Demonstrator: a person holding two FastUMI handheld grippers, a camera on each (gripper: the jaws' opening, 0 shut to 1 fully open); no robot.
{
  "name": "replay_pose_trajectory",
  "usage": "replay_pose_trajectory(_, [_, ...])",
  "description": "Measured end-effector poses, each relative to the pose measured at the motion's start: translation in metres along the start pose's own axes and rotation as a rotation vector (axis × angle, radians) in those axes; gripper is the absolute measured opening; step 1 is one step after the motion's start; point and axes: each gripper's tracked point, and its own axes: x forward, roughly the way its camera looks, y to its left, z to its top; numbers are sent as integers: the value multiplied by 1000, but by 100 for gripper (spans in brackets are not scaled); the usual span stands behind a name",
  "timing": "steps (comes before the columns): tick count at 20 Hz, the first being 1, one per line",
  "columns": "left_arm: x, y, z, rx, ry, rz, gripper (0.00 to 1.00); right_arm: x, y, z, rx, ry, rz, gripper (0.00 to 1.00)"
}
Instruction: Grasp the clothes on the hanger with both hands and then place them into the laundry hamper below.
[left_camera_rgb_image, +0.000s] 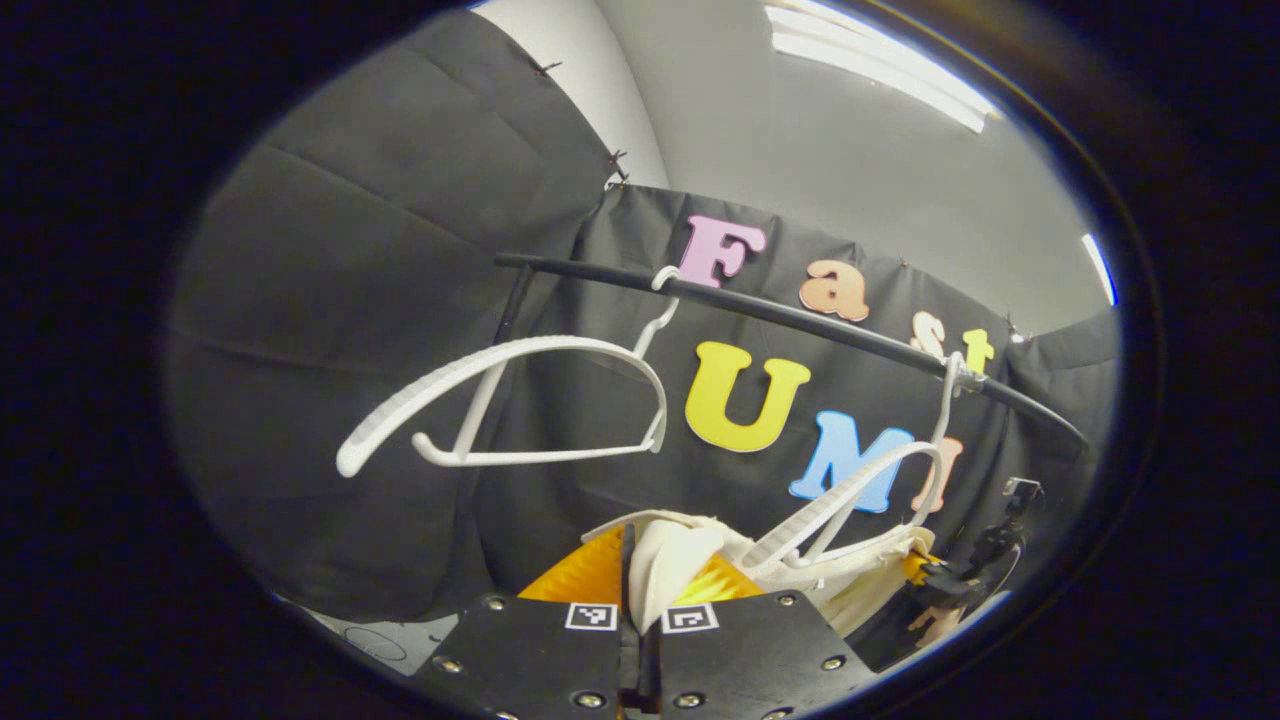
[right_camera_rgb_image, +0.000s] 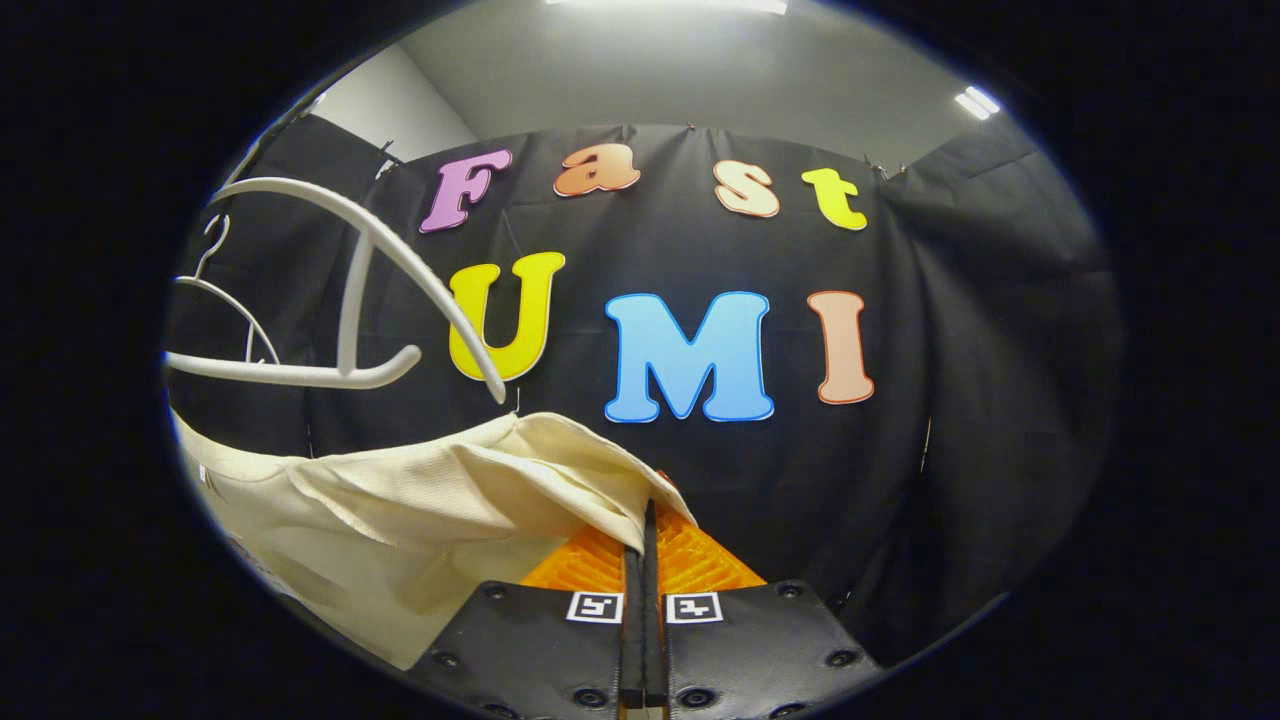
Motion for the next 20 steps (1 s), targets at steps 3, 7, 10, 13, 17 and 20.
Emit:
replay_pose_trajectory(3, [-11,10,-7,2,10,17,1,-10,7,-5,-9,13,21,2])
replay_pose_trajectory(7, [-24,22,-18,12,23,36,1,-35,11,-10,-10,23,48,1])
replay_pose_trajectory(10, [-44,33,-20,9,32,39,1,-59,10,-12,3,18,59,2])
replay_pose_trajectory(13, [-58,39,-29,33,46,33,1,-90,8,-13,11,39,62,1])
replay_pose_trajectory(17, [-76,43,-44,68,82,1,1,-126,4,-19,7,60,44,2])
replay_pose_trajectory(20, [-94,46,-60,140,114,-38,1,-163,2,-39,20,121,19,2])
